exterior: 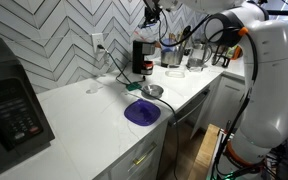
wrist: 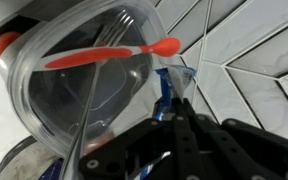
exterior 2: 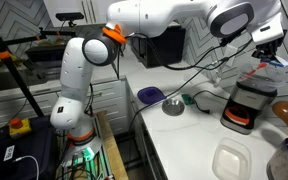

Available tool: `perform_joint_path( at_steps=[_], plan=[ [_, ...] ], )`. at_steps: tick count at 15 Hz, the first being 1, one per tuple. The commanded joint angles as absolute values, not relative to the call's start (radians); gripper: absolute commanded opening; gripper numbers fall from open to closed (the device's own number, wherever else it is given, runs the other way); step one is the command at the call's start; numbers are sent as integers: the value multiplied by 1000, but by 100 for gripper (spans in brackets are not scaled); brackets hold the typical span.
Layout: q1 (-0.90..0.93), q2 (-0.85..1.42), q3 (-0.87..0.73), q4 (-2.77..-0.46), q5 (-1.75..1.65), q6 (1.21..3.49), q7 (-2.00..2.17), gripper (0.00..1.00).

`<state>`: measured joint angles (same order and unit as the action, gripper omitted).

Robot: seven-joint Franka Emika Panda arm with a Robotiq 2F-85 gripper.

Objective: Put the candy bar in the lunch box

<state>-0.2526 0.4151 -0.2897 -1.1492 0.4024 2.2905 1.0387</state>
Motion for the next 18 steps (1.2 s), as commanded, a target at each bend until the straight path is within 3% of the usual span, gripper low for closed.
perform_joint_path(
  at_steps=[1,2,4,8,14,18],
  plan=[
    [-252,437,-309,-1097,361,2190,1083,0],
    [-254,439,-308,-1091,361,2169,1085,0],
    [-256,439,-308,-1079,360,2112,1088,26],
    [-258,409,-289,-1095,393,2094,1034,56],
    [-197,147,-236,-1373,369,2128,700,100],
    [-198,197,-238,-1279,386,2120,728,100]
  ],
)
